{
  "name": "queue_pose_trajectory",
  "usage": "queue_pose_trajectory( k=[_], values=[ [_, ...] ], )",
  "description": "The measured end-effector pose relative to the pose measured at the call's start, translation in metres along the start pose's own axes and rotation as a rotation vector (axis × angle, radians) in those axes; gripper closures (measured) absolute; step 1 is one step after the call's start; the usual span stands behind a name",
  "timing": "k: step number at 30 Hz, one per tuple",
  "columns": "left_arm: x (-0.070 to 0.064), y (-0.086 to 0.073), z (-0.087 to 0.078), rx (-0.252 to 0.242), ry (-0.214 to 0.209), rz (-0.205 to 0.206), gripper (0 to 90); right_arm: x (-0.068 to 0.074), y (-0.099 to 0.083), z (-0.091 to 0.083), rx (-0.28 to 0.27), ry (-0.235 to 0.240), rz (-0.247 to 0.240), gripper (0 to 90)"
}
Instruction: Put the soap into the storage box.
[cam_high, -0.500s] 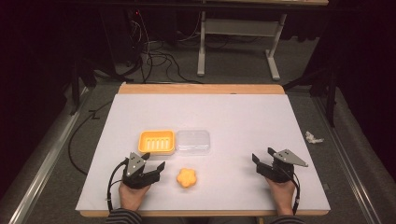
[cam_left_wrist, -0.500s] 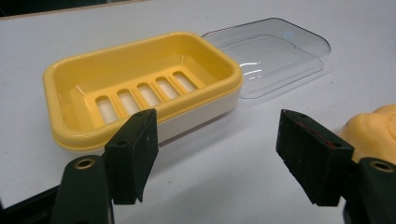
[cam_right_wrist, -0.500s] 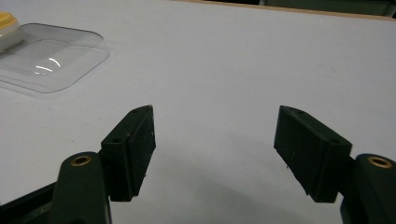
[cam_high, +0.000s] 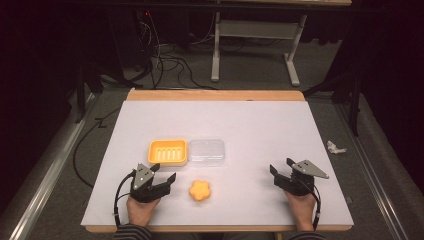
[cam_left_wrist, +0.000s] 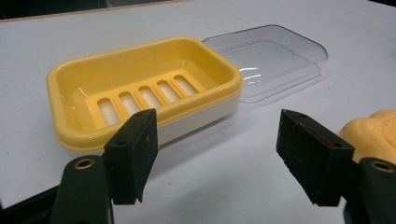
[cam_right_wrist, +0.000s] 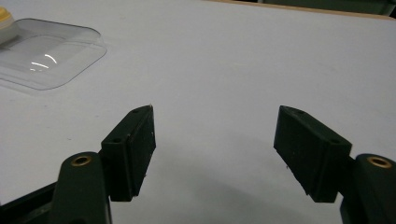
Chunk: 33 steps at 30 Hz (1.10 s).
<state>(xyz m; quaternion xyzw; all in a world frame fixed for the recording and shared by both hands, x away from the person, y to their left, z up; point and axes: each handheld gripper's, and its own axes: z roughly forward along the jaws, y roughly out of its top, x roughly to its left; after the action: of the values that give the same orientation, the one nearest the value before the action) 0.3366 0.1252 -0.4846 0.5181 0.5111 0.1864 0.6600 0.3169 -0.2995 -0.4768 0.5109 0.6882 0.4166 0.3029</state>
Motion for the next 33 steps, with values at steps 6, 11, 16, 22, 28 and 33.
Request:
queue_pose_trajectory(
  k=[6,11,16,22,28,33],
  values=[
    [-0.001,-0.001,0.001,0.003,0.010,0.005,30.8,0.000,0.000,-0.001,-0.008,0.000,0.011,30.1],
    [0.000,0.000,0.001,0.001,0.013,-0.003,31.2,0.000,0.000,0.001,0.006,0.002,0.002,30.1],
    [0.000,0.002,0.002,0.010,0.019,-0.014,31.0,-0.001,0.000,0.000,0.000,0.008,0.012,30.1],
    [-0.008,0.004,0.002,0.035,0.003,-0.006,29.9,-0.001,0.000,0.000,0.005,0.009,0.005,30.2],
    [-0.017,0.008,-0.001,0.063,-0.016,0.006,28.8,-0.001,0.000,0.000,0.001,0.008,0.004,30.2],
    [-0.022,0.011,-0.005,0.087,-0.022,0.005,27.4,-0.001,0.000,0.000,0.003,0.006,0.004,30.2]
  ],
)
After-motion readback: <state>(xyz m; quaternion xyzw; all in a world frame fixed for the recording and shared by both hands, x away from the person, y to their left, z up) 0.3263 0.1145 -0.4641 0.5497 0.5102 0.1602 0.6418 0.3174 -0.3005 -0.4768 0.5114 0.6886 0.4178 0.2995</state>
